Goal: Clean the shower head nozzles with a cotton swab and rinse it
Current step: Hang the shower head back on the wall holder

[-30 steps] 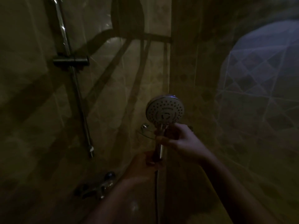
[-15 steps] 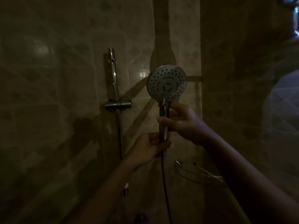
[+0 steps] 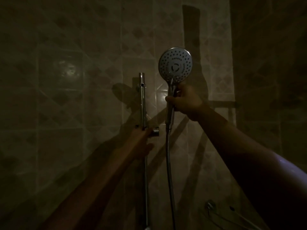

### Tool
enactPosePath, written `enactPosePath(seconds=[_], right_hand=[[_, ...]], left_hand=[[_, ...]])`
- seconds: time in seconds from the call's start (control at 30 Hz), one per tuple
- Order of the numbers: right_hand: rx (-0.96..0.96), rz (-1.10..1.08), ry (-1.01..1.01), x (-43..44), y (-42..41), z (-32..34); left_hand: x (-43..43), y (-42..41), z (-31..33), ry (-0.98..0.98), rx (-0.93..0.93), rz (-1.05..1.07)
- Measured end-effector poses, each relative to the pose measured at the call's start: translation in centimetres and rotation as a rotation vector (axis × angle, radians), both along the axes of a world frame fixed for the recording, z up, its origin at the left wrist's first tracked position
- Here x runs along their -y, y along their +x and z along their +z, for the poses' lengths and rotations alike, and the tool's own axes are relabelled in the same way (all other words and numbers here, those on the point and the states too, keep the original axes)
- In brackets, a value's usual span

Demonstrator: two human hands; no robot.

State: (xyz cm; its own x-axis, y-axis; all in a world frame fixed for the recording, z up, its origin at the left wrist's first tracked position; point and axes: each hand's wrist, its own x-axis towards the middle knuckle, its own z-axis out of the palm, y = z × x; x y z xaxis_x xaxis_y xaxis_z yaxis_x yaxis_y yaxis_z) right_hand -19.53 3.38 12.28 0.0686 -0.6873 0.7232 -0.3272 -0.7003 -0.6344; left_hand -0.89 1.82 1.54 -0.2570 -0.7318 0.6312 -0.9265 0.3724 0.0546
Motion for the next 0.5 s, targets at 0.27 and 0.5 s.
enactPosePath(seconds=[0.27,0.5], right_hand=[[-0.009,-0.066,-0.084,4.7,2.5,1.9],[-0.047,-0.071,-0.075,7.2,3.9,1.4]], left_hand=[[3.5,1.5,-0.8,-0.081,0.038,0.059],[4.1,1.8,-1.7,-0.087,0.022,0.062]])
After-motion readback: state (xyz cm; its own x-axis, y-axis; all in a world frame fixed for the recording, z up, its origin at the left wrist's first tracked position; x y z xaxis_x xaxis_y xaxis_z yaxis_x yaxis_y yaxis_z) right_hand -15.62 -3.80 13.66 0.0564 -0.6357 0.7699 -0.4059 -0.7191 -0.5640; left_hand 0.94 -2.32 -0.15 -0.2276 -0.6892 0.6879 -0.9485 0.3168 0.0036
